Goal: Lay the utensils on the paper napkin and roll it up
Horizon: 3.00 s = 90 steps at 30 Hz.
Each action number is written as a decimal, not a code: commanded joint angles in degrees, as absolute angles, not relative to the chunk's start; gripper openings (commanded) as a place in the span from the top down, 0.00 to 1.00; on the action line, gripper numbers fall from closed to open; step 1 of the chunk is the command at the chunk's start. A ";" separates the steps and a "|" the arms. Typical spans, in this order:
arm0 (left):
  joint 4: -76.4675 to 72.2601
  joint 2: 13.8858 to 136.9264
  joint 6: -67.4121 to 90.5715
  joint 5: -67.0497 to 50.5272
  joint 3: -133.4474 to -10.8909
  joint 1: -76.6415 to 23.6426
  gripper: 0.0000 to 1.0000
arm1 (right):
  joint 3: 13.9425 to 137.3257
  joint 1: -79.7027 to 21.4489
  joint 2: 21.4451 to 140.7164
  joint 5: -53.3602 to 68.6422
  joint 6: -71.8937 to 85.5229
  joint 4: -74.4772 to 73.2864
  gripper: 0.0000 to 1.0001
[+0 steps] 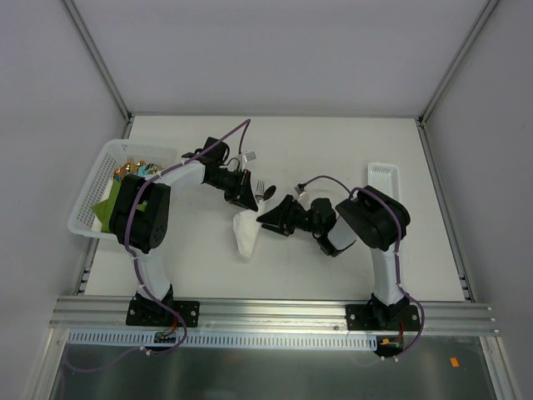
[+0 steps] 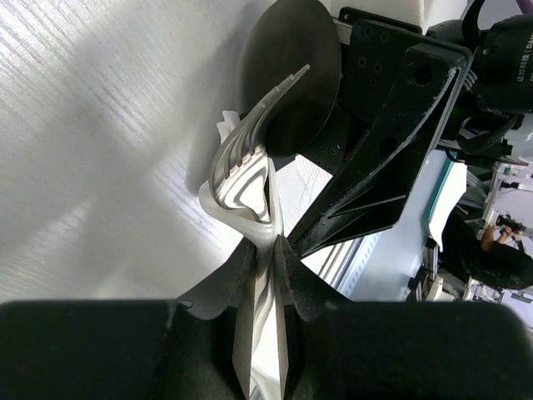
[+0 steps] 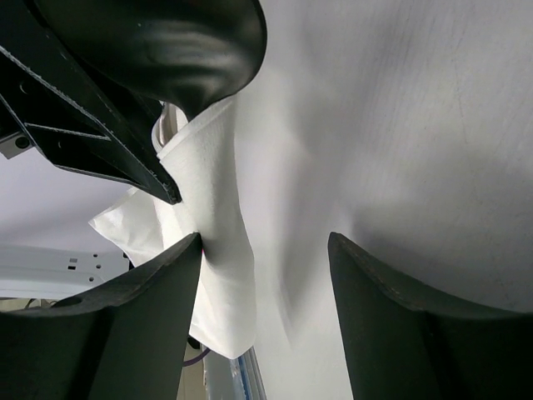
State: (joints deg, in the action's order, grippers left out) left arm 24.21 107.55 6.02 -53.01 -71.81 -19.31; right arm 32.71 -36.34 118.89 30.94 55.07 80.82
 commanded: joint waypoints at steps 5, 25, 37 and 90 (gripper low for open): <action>23.38 103.89 7.47 -59.33 -71.81 -18.81 1.00 | 32.52 -36.30 117.60 32.34 53.70 84.73 0.35; 23.47 105.64 8.70 -60.65 -72.77 -18.55 1.00 | 33.14 -36.65 113.38 33.93 55.55 87.71 0.33; 23.47 106.17 10.02 -62.49 -73.04 -17.93 1.00 | 33.75 -36.83 110.74 34.89 56.16 87.71 0.33; 25.13 86.85 6.42 -50.81 -78.04 -11.87 0.43 | 37.36 -37.53 104.95 30.77 59.33 87.19 1.00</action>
